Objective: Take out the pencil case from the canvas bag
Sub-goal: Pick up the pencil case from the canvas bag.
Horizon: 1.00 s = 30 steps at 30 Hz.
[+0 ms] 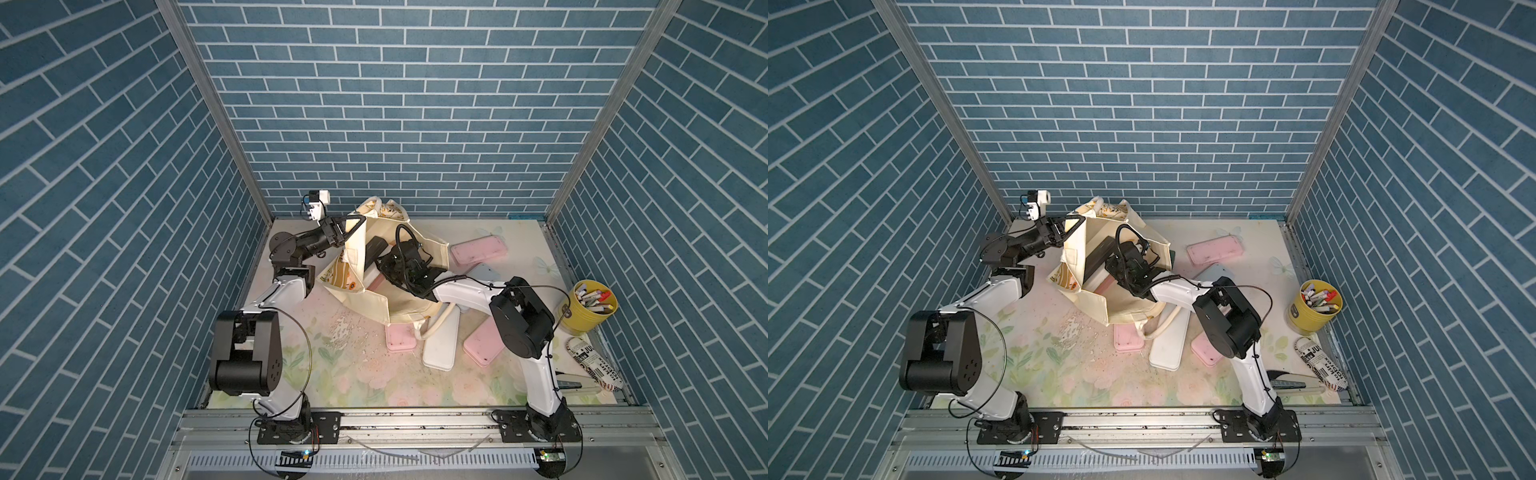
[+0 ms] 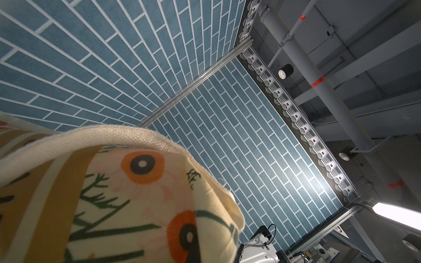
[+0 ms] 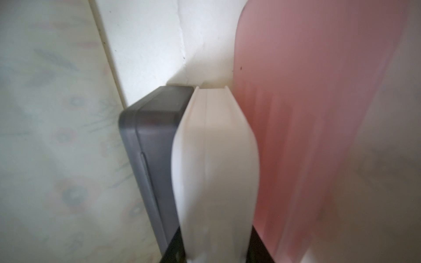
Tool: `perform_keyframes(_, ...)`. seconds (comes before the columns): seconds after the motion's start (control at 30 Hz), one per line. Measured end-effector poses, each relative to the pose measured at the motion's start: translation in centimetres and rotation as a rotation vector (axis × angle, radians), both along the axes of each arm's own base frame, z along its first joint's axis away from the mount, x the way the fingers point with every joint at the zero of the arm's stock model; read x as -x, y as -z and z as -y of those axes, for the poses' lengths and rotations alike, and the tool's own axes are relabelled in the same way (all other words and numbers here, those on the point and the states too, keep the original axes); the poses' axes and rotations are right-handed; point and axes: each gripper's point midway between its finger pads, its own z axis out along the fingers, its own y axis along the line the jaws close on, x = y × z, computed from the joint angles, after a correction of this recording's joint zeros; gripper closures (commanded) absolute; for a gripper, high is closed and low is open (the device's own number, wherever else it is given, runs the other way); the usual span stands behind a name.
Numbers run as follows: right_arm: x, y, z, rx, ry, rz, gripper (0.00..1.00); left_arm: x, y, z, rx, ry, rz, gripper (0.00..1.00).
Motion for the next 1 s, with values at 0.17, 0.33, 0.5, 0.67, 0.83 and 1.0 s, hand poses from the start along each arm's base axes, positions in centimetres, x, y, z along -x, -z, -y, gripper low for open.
perform_keyframes(0.17, 0.7, -0.4, 1.4, 0.030, 0.007, 0.004, 0.76, -0.6, 0.3, -0.5, 0.012, -0.010, -0.020, 0.95)
perform_keyframes(0.33, 1.4, -2.0, 2.5, 0.044, 0.004, 0.028, 0.77, -1.8, 1.2, -1.0, 0.031, -0.029, -0.061, 0.95)
perform_keyframes(0.5, 1.8, -4.1, 3.4, 0.048, 0.000, 0.077, 0.78, -2.3, 1.6, -1.3, 0.041, -0.039, -0.083, 0.95)
perform_keyframes(0.67, 2.0, -5.7, 4.2, 0.060, 0.006, 0.120, 0.79, -2.3, 1.6, -1.3, 0.043, -0.035, -0.087, 0.95)
perform_keyframes(0.83, 2.1, -7.0, 4.8, 0.069, 0.008, 0.160, 0.80, -2.3, 1.7, -1.3, 0.041, -0.032, -0.091, 0.95)
perform_keyframes(1.0, 2.0, -7.4, 5.0, 0.087, 0.003, 0.186, 0.81, -2.3, 1.7, -1.3, 0.042, -0.032, -0.092, 0.95)
